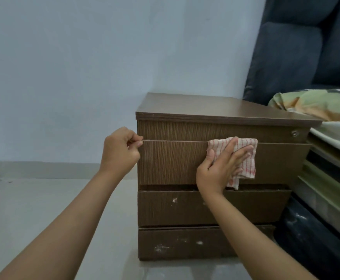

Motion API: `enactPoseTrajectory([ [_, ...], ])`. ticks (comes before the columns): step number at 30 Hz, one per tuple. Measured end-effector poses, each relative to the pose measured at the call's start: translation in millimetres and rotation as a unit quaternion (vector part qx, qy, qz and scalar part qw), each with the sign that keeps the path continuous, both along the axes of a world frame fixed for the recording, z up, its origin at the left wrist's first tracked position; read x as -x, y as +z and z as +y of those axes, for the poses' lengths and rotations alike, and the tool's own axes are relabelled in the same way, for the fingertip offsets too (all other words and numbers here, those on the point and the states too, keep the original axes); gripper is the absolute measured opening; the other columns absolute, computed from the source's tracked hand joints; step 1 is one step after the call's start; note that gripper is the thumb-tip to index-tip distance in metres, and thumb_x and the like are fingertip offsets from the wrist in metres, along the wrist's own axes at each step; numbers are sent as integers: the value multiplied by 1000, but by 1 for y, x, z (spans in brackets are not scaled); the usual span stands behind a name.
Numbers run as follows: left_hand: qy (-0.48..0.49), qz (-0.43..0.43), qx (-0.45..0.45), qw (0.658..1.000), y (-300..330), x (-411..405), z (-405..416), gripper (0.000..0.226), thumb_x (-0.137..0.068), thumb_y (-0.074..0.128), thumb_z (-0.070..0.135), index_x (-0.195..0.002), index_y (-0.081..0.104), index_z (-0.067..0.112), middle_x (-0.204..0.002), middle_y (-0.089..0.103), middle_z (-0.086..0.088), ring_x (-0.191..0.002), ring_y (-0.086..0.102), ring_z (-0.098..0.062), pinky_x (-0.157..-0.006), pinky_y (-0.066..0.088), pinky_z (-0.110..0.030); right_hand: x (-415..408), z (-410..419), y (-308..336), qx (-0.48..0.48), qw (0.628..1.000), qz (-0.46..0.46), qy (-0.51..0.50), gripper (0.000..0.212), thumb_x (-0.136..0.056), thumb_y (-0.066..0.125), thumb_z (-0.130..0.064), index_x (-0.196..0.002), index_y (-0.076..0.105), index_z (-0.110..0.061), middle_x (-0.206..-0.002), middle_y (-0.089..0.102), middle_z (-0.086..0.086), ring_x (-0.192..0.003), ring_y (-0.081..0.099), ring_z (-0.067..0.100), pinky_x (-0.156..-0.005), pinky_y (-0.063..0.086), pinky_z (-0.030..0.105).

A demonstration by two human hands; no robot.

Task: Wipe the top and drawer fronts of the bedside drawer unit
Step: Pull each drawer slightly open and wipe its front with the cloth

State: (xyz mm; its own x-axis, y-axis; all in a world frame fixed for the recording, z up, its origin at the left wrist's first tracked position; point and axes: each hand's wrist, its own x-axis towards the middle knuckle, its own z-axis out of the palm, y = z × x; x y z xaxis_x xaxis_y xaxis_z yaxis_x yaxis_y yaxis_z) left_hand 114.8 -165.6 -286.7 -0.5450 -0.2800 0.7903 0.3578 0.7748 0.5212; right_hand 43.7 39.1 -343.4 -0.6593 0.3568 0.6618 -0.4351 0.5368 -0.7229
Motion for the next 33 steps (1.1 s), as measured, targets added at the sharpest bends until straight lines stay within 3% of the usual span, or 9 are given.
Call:
enactPoseTrajectory([
  [4,12,32,30,999,-6,-1,2,10,-77,67,-5,-77,67,5,-76,62,-3,-70,57,0,-61,43,-8,1,1,-3,9,1000,22,13,66,-96,37,-30,-148,-2,-24,-154,-25,8,-140,-22,23,-109,-9,51],
  [7,36,66,50,996,-25,-6,10,24,-82,63,-1,-105,67,5,-85,56,-6,-74,55,-15,-67,44,-13,3,4,-8,10,998,50,23,66,-98,39,-21,-148,-4,-25,-151,-25,1,-140,-23,20,-110,-9,48],
  [9,39,57,62,996,-44,-10,18,44,-83,62,0,-126,54,4,-97,51,-8,-87,52,-15,-77,44,-16,3,7,-11,1,998,57,26,66,-98,38,-18,-147,-4,-26,-151,-24,-2,-139,-23,17,-111,-9,46],
  [12,34,10,87,996,-77,-17,22,61,-82,64,5,-137,38,1,-111,46,-13,-104,46,-14,-92,39,-16,4,9,-15,-12,998,57,31,66,-97,38,-15,-148,-2,-24,-151,-22,-1,-141,-21,19,-111,-7,46],
  [16,21,-56,86,994,-112,-25,20,46,-81,67,10,-122,48,1,-111,49,-10,-100,47,-11,-88,44,-20,4,11,-21,-20,997,64,37,66,-97,39,-13,-148,-1,-23,-152,-19,1,-141,-19,20,-111,-7,47],
  [21,33,-97,87,991,-125,-24,12,19,-82,68,14,-96,58,6,-92,54,-2,-83,52,-10,-73,38,-10,1,12,-30,-22,996,62,55,66,-97,39,-13,-147,-2,-26,-151,-20,-1,-141,-19,20,-111,-6,48],
  [25,36,-116,88,989,-129,-24,11,17,-82,68,13,-96,66,4,-91,61,-5,-82,56,-14,-72,45,-21,-2,11,-33,-22,996,54,62,65,-97,39,-12,-146,-2,-25,-152,-19,1,-143,-17,24,-111,-5,49],
  [33,24,-140,50,989,-121,-18,7,7,-79,70,8,-85,69,7,-82,63,-2,-74,56,-13,-67,44,-19,-4,9,-31,-9,997,48,66,63,-98,39,-12,-148,1,-21,-152,-19,3,-143,-17,25,-111,-5,52],
])
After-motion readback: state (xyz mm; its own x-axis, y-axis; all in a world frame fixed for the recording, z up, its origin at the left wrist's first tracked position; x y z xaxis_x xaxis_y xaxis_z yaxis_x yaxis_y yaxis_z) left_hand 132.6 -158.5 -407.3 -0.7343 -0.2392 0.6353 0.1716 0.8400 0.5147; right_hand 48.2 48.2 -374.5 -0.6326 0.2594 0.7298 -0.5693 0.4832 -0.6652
